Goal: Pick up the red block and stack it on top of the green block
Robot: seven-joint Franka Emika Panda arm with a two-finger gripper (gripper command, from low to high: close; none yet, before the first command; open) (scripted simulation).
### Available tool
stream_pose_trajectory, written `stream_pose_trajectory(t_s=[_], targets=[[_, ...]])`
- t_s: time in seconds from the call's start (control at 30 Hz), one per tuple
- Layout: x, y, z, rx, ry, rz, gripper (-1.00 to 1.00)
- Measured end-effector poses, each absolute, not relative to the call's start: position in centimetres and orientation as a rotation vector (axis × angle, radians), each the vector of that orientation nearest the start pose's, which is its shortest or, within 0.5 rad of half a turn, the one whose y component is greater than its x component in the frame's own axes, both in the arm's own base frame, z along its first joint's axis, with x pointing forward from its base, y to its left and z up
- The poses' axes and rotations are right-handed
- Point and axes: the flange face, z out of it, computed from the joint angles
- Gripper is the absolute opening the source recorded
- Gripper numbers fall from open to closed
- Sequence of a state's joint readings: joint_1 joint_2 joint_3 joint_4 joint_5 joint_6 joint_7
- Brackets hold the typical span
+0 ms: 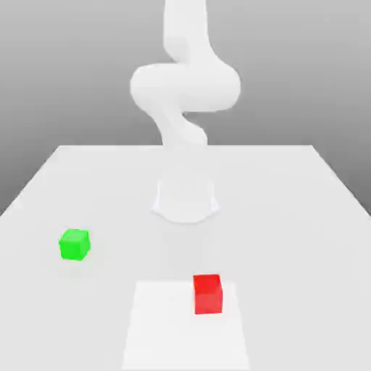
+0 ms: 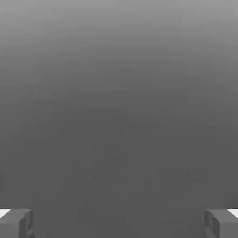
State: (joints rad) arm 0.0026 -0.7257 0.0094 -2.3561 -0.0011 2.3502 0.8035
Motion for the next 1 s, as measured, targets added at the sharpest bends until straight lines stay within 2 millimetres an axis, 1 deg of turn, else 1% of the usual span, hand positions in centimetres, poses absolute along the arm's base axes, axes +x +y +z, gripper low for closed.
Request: stream_pose_trajectory(t_s=[0.07, 0.13, 0.2, 0.3, 0.37, 0.43, 0.53, 0.57, 0.6, 0.67, 0.8, 0.83, 1.0], targets=[[40.1, 1.1, 61.2, -2.561, 1.056, -0.852, 0.0], [41.8, 1.6, 56.2, -2.617, 1.067, -0.762, 0.0], [42.9, 2.0, 51.2, -2.67, 1.076, -0.671, 0.0], [43.4, 2.6, 43.7, -2.744, 1.088, -0.529, 0.0], [43.1, 3.0, 38.7, -2.792, 1.093, -0.427, 0.0], [42.1, 3.3, 33.6, -2.837, 1.097, -0.319, 0.0], [39.3, 3.8, 26.1, -2.901, 1.101, -0.14, 0.0], [38.1, 3.9, 23.9, -2.919, 1.101, -0.08, 0.0], [37.2, 4.1, 22.1, -2.932, 1.098, -0.04, 0.0], [36.7, 4.0, 19.7, -2.939, 1.101, -0.01, 0.0], [36.5, 4.1, 15.9, -2.942, 1.101, -0.001, 0.0], [36.4, 4.1, 14.9, -2.942, 1.101, 0.0, -1.0], [36.4, 4.1, 14.9, -2.943, 1.1, -0.001, -1.0]])
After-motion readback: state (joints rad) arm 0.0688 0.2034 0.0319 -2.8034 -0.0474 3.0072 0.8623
